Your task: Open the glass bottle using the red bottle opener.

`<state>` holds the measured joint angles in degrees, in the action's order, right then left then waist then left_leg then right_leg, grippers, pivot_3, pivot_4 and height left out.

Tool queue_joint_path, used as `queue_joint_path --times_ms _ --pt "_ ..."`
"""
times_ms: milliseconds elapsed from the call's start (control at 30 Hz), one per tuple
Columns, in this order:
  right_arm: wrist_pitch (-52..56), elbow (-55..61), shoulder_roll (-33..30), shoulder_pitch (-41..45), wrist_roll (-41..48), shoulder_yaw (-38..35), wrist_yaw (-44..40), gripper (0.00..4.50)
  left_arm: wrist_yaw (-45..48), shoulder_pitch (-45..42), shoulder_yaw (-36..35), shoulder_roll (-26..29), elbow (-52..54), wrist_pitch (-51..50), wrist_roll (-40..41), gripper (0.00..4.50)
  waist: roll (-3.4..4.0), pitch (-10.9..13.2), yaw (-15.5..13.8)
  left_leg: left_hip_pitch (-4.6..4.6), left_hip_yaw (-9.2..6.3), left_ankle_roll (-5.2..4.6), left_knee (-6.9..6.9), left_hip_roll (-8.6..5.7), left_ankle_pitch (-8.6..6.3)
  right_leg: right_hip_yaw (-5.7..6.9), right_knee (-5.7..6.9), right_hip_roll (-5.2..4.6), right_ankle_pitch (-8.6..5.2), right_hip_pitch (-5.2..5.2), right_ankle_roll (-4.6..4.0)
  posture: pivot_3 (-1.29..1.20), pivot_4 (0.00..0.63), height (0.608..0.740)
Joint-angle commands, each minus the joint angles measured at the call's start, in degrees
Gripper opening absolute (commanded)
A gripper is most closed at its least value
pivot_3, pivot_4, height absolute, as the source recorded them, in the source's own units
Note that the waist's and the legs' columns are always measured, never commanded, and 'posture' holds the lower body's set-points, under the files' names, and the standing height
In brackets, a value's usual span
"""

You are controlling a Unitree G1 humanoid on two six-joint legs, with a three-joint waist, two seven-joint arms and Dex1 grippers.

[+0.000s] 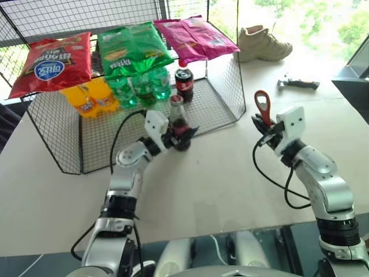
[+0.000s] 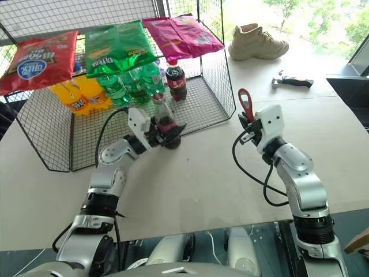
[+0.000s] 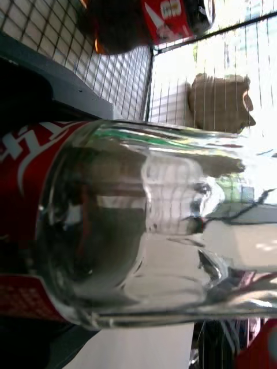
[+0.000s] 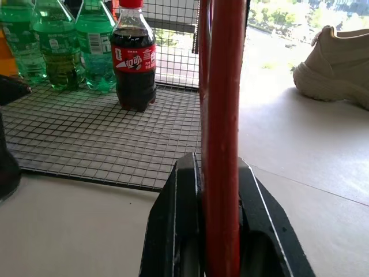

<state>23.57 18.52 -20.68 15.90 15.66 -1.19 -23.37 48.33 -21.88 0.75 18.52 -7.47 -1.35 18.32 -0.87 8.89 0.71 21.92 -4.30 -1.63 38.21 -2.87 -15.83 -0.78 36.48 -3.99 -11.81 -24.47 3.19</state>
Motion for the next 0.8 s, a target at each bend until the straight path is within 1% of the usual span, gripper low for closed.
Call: queue_joint_path --times_ms 33,233,333,400,433,467,500,800 --pt "-1.66 0.68 0.20 1.57 -0.17 -0.42 -0.15 0.00 1.49 1.50 1.97 -0.10 7.33 -1.70 1.89 2.86 0.00 0.00 -0.06 0.00 0.00 0.00 0.02 0.00 0.00 0.00 0.02 0.01 0.00 0.00 0.00 0.00 0.150 0.740" --pt "-1.72 0.94 0.13 1.69 -0.08 -0.70 -0.17 0.00 -0.22 2.43 2.66 -0.86 8.05 0.17 -0.33 2.86 0.00 0.00 -0.16 0.00 0.00 0.00 0.03 -0.02 0.00 0.00 0.02 0.00 0.00 0.00 0.00 0.00 0.150 0.740" --pt "-1.95 1.04 0.20 1.40 -0.44 -0.51 0.03 0.00 -0.84 2.63 3.02 -1.34 7.02 4.05 -2.40 2.86 0.00 0.00 -0.16 0.00 0.00 0.00 0.03 -0.02 0.00 0.01 0.02 0.00 0.00 0.00 0.00 0.00 0.150 0.740" --pt "-2.05 1.05 0.28 1.33 -0.65 -0.34 0.13 0.00 -1.19 2.77 2.46 -2.05 6.42 5.18 -2.08 2.86 0.00 0.00 -0.17 0.01 0.00 0.00 0.03 -0.02 0.00 0.01 0.02 -0.01 0.00 0.00 0.00 0.00 0.150 0.740" --pt "-2.09 1.04 0.30 1.31 -0.70 -0.33 0.11 0.00 -1.26 2.84 2.25 -2.27 6.18 5.52 -1.95 3.88 0.00 0.00 -0.16 0.00 0.00 0.00 0.03 -0.02 0.00 0.00 0.02 -0.01 0.00 0.00 0.00 0.00 0.150 0.740" --pt "-2.09 1.05 0.30 1.29 -0.75 -0.32 0.08 0.00 -1.38 2.97 1.97 -2.58 6.03 5.80 -1.68 4.10 0.00 0.00 -0.16 0.00 0.00 0.00 0.04 -0.02 0.00 0.00 0.02 -0.01 0.00 0.00 0.00 0.00 0.150 0.740" --pt "-2.08 1.09 0.28 1.28 -0.82 -0.30 0.04 0.00 -1.38 3.10 1.79 -2.74 5.99 6.08 -1.47 4.41 0.00 -0.01 -0.14 0.00 0.00 0.00 0.04 -0.02 0.00 0.00 0.02 -0.01 0.00 0.01 0.00 0.00 0.150 0.740" --pt "-2.19 0.29 0.10 1.77 -1.26 -0.35 -0.66 0.00 -2.45 2.39 0.50 -3.43 8.96 6.04 1.16 4.41 0.00 0.00 -0.13 -0.02 0.01 0.00 0.06 -0.02 0.00 0.00 0.03 0.00 0.00 0.03 0.00 0.00 0.150 0.740"
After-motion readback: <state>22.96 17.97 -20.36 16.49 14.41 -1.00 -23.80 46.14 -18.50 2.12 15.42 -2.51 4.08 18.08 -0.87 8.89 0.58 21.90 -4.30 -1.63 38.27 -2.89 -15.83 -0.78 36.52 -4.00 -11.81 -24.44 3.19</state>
